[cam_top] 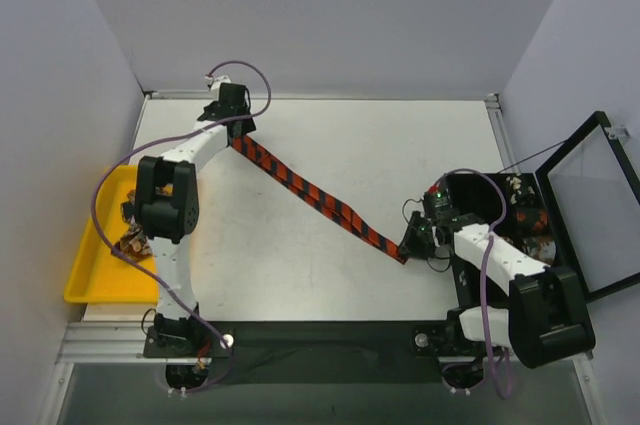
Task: Roll the ties
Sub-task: Flatten the tie
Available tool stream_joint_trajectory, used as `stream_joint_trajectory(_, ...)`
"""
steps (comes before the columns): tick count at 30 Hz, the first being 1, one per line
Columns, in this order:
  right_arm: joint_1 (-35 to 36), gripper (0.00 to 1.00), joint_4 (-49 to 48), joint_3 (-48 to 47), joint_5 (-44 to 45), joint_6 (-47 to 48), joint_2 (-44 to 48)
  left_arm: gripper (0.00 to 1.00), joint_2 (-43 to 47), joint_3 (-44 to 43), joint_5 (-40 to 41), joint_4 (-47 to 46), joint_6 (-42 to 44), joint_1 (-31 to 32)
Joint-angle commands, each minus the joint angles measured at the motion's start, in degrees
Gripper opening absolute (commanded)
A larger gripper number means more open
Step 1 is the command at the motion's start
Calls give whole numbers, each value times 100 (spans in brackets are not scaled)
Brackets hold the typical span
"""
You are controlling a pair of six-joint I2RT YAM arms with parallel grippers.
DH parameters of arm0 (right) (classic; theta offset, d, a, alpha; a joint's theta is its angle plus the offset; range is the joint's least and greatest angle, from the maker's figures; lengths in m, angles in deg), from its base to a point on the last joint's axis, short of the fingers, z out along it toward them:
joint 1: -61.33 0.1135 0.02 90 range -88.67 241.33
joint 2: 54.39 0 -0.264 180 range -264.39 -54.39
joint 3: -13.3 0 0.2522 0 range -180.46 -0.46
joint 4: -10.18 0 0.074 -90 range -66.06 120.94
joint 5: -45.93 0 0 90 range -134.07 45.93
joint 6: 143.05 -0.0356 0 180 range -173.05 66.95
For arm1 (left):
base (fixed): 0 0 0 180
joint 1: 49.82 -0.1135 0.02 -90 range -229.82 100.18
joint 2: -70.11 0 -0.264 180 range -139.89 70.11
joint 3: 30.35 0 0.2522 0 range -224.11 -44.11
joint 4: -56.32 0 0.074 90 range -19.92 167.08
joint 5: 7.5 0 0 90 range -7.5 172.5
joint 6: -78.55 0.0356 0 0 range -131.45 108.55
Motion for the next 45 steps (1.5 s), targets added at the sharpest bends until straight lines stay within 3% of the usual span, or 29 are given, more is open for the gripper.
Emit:
stream_joint_trajectory(1, 116, 17, 391, 45, 211, 215, -265, 67, -497, -704, 159, 458, 425, -36)
stream_joint_trajectory(5, 213, 18, 391, 54, 290, 172, -265, 60, -1085, -1275, 160, 633, 286, -141)
stream_joint_trajectory(11, 336, 18, 400, 28, 369, 127, -396, 59, -1421, -1417, 475, 800, -49, -133)
stream_joint_trajectory(19, 424, 17, 409, 1, 484, 57, -476, 56, -2018, -2321, 485, 1415, -154, -107)
stream_joint_trajectory(21, 459, 17, 409, -16, 519, 49, -467, 50, -2045, -2349, 485, 1538, -163, -106)
stream_joint_trajectory(27, 486, 17, 435, -69, 563, -4, -511, 47, -2159, -2436, 336, 1784, -260, -106)
stream_joint_trajectory(36, 521, 17, 470, -69, 616, -136, -502, 18, -2344, -2797, 335, 1960, -128, -98)
stream_joint_trajectory(39, 521, 17, 479, -51, 651, -171, -484, 13, -2327, -2937, 388, 1969, -40, -98)
stream_joint_trajectory(45, 530, 17, 505, 54, 721, -312, -397, 13, -2432, -3403, 555, 1987, 293, -98)
